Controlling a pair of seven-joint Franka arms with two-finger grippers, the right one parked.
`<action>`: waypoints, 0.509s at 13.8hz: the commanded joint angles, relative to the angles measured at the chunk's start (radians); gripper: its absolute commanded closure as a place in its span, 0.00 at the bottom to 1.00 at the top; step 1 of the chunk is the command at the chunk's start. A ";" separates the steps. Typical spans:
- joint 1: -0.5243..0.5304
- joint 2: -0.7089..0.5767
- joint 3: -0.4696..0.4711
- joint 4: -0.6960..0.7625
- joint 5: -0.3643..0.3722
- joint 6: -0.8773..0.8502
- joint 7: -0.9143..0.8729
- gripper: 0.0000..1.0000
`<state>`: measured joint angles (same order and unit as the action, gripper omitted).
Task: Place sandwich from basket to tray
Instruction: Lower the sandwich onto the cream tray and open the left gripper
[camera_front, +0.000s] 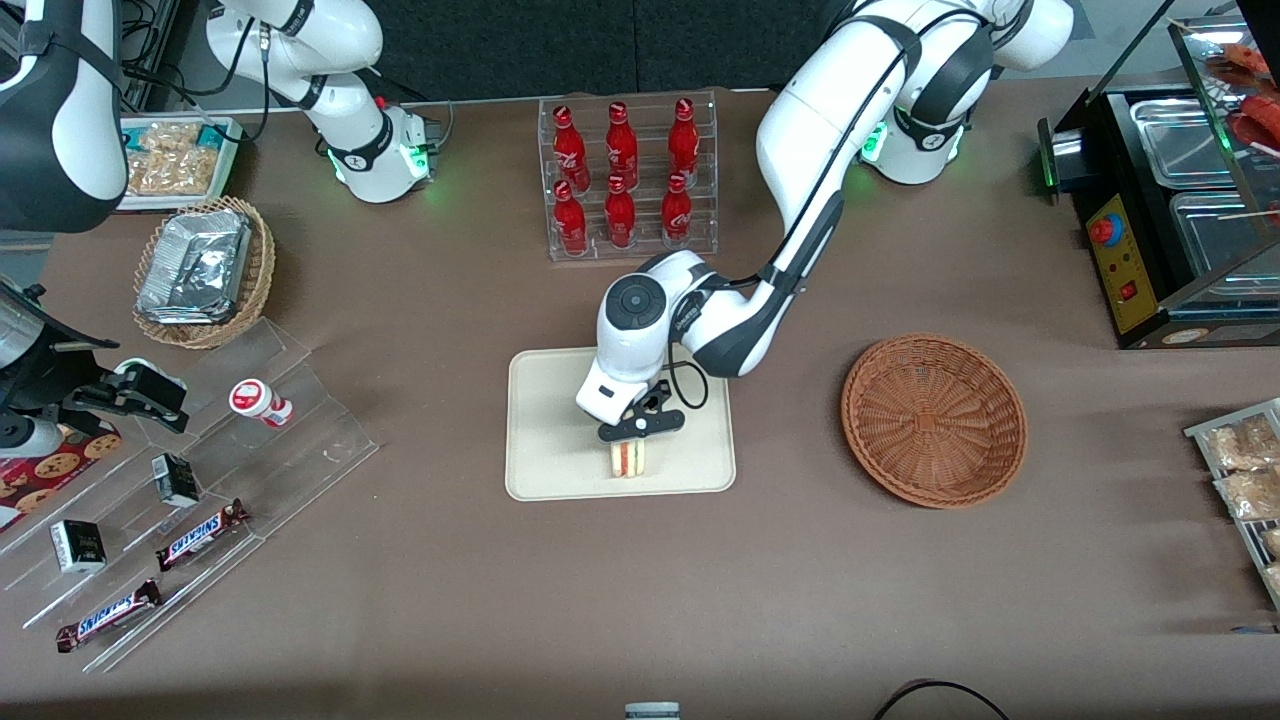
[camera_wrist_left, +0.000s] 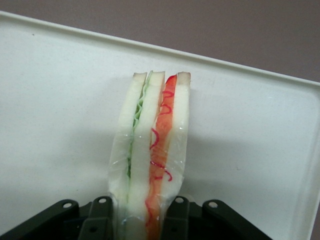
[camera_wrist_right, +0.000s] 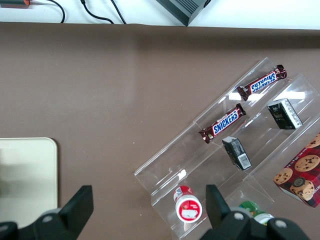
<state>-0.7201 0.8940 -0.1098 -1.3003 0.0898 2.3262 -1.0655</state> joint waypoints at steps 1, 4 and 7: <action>-0.025 0.034 0.010 0.032 0.010 0.027 -0.021 0.38; -0.024 0.034 0.013 0.036 0.007 0.032 -0.021 0.00; -0.012 0.017 0.016 0.045 0.005 0.025 -0.007 0.00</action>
<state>-0.7285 0.9057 -0.1033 -1.2886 0.0909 2.3592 -1.0676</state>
